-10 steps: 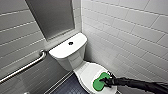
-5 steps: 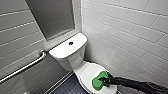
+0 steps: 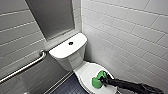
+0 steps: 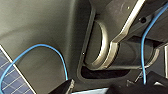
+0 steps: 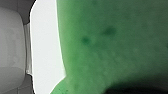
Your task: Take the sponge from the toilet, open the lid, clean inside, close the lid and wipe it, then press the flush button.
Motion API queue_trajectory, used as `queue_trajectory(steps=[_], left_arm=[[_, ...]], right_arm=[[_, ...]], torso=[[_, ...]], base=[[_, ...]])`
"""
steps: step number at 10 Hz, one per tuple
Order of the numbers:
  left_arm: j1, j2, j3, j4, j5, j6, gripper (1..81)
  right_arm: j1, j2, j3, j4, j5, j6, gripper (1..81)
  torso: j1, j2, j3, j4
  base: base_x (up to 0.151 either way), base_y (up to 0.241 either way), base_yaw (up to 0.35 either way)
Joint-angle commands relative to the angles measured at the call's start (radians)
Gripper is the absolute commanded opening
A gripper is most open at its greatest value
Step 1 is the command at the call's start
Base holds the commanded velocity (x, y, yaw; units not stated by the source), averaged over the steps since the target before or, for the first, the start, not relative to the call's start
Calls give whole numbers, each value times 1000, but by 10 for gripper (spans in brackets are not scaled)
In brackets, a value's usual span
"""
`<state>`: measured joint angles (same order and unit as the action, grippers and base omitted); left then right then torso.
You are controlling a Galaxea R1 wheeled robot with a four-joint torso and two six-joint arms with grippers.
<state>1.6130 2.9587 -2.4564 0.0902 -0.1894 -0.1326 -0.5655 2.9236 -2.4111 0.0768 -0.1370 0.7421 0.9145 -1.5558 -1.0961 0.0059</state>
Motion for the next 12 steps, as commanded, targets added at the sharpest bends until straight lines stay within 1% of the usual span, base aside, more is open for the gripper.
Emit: queue_trajectory(steps=[1, 3, 4, 6, 7, 8, 9, 10, 12], left_arm=[[37, 4, 8, -3, 77, 1, 811], [37, 7, 8, -1, 77, 1, 811], [37, 5, 8, 0, 77, 2, 811], [35, 2, 8, 2, 74, 1, 811], [34, -1, 14, 8, 73, 2, 811], [29, -4, 16, 11, 59, 2, 811], [20, -18, 43, 13, 53, 2, 811], [5, -48, 98, 14, 54, 2, 811], [-30, -153, 279, 14, 64, 8, 811]], right_arm=[[80, -18, -17, -15, -130, 3, 10], [91, -30, 0, -15, -130, -3, 10], [103, -67, 55, -15, -130, -3, 10], [107, -211, 293, -17, -120, 0, 10], [103, -298, 414, -17, -87, 0, 10], [95, -387, 530, -19, -79, 0, 10], [78, -470, 616, -38, -72, 0, 10], [52, -558, 700, -55, -46, 0, 10], [-33, -700, 833, -106, 14, 0, 10]], torso=[[0, 0, 0, 0], [0, 0, 0, 0], [0, 0, 0, 0], [0, 0, 0, 0], [0, 0, 0, 0], [0, 0, 0, 0], [0, 0, 0, 0], [0, 0, 0, 0], [0, 0, 0, 0]], base=[[0, 0, 0], [0, 0, 0], [0, 0, 0], [0, 0, 0], [0, 0, 0], [0, 0, 0], [0, 0, 0], [0, 0, 0], [0, 0, 0]])
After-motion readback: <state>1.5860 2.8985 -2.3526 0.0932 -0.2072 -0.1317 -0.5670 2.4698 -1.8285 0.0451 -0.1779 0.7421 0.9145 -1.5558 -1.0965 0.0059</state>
